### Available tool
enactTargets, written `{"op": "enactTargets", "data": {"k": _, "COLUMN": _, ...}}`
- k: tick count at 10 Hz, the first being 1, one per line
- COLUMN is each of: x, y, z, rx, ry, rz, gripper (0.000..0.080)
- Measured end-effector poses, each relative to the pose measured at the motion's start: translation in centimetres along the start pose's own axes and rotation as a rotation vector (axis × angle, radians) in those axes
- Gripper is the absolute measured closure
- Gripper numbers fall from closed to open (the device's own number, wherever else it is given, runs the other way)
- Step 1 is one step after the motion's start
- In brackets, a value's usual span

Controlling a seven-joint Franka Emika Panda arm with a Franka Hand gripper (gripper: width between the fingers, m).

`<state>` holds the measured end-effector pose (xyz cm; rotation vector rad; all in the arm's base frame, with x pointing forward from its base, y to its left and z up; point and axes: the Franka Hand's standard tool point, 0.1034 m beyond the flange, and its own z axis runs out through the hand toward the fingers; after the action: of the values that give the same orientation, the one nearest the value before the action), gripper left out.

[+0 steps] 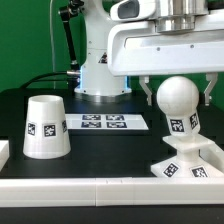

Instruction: Assemble lamp

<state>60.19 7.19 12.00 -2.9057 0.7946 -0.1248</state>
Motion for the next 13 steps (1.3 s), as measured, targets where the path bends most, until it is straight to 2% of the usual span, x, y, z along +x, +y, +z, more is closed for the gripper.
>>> {"op": "enactTargets", "data": {"k": 1, "x": -0.3, "y": -0.5, "z": 0.1, "rx": 0.010, "ry": -0.008, "rz": 0.109, "gripper": 0.0222}}
{"op": "enactTargets", "data": {"k": 3, "x": -0.9, "y": -1.2, "z": 0.4, "rx": 0.006, "ry": -0.020, "rz": 0.236, "gripper": 0.0222}}
{"op": "enactTargets", "data": {"k": 9, "x": -1.9, "y": -2.9, "z": 0.7, "rx": 0.022, "ry": -0.060, "rz": 0.700, "gripper": 0.0222}}
{"op": "enactTargets", "data": {"k": 11, "x": -1.7, "y": -3.0, "z": 0.5, "rx": 0.031, "ry": -0.086, "rz": 0.764, "gripper": 0.0222}}
{"op": "enactTargets", "data": {"k": 13, "x": -1.9, "y": -3.0, "z": 0.6, "rx": 0.031, "ry": -0.086, "rz": 0.714, "gripper": 0.0216}}
